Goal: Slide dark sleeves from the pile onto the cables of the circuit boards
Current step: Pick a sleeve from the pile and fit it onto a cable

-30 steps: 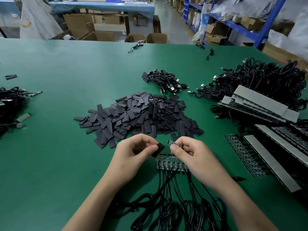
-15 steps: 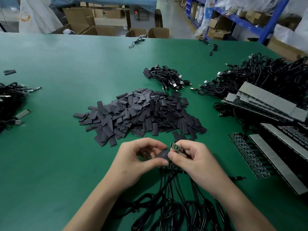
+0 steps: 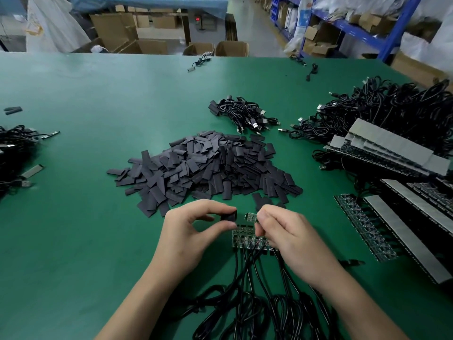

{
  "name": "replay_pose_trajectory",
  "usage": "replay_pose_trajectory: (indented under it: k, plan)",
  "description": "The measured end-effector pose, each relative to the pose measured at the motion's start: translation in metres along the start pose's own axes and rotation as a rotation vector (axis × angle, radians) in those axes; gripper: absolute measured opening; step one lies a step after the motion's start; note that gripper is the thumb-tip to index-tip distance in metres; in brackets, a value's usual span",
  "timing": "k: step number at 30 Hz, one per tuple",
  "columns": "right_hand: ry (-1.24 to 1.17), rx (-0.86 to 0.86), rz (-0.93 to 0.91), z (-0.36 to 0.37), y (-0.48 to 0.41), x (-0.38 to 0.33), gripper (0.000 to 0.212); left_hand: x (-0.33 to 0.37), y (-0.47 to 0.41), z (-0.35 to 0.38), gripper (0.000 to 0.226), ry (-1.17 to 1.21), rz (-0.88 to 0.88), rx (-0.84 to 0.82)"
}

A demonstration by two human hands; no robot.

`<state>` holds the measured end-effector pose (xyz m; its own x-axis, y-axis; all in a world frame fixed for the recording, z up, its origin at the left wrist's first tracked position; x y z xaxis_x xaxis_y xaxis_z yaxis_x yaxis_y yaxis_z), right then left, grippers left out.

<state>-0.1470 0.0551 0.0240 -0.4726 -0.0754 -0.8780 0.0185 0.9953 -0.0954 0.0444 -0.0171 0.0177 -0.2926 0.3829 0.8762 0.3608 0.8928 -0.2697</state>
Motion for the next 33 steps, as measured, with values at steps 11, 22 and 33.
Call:
replay_pose_trajectory:
  k: [11,22,33]
  plan:
    - [0.102,-0.006,-0.02,0.001,0.003,-0.004,0.037,0.004,0.001,0.002,0.02,-0.084,0.127,-0.03]
    - [0.178,0.018,0.029,0.005,0.004,-0.001,0.035,0.011,0.006,0.004,0.019,-0.276,0.231,-0.016]
    - [0.126,-0.024,0.082,0.004,0.005,-0.005,0.034,0.01,0.005,0.003,0.018,-0.341,0.318,-0.076]
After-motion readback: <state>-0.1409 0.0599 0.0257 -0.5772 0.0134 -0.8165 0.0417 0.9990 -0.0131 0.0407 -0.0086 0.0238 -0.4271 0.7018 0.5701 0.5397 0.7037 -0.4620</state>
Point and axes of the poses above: each hand's wrist, its own y-axis away from the middle knuckle, its own z-axis out of the palm, x = y × z, the point moved 3 cm from there along -y, towards the middle knuckle, and after that the axes turned 5 degrees about -z, right-handed, at the moved point
